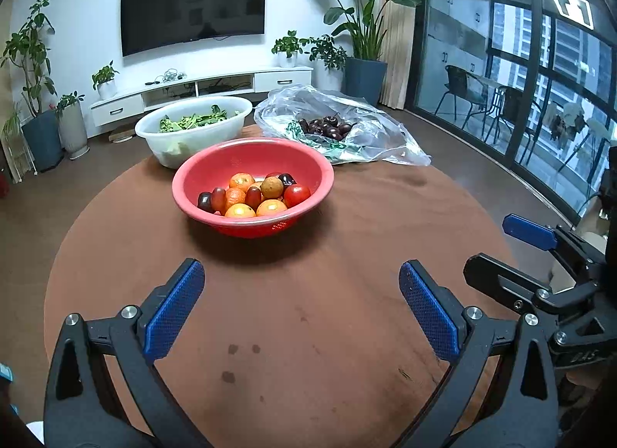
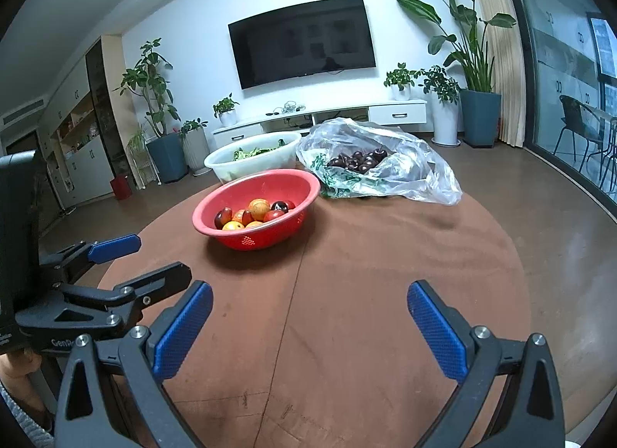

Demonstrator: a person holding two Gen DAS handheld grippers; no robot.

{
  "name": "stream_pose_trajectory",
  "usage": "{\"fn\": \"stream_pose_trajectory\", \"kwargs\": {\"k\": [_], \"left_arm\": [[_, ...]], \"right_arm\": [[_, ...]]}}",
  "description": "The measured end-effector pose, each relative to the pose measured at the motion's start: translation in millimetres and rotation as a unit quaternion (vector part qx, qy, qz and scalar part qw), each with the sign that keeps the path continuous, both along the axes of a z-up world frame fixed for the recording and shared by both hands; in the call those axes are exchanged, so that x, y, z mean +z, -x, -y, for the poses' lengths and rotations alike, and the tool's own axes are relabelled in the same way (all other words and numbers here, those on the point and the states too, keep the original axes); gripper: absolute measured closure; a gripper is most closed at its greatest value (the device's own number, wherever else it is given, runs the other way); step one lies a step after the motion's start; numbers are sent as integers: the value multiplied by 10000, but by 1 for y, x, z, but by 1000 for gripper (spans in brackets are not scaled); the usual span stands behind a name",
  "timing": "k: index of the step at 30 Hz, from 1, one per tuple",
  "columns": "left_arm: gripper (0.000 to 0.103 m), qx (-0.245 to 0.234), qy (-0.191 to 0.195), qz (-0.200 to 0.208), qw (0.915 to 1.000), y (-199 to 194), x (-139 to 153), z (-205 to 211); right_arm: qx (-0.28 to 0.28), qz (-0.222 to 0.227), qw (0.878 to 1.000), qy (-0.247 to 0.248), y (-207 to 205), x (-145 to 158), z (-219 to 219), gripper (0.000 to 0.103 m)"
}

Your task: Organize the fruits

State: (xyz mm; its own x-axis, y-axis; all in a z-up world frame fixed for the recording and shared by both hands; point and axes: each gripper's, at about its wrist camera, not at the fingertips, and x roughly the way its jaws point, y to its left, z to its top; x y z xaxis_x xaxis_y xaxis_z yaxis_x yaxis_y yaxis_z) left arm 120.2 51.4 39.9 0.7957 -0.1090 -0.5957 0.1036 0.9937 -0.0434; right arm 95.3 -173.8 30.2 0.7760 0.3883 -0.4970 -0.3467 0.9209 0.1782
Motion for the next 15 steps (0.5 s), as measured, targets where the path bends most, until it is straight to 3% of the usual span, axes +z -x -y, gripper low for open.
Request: {"fn": "stream_pose_trajectory", "kwargs": {"k": [15], "left_arm": [[1,23,6,14,10000,1,0,-1]], "right_arm": [[-19,-144,9999,-1,2,-6,-1,0]]}}
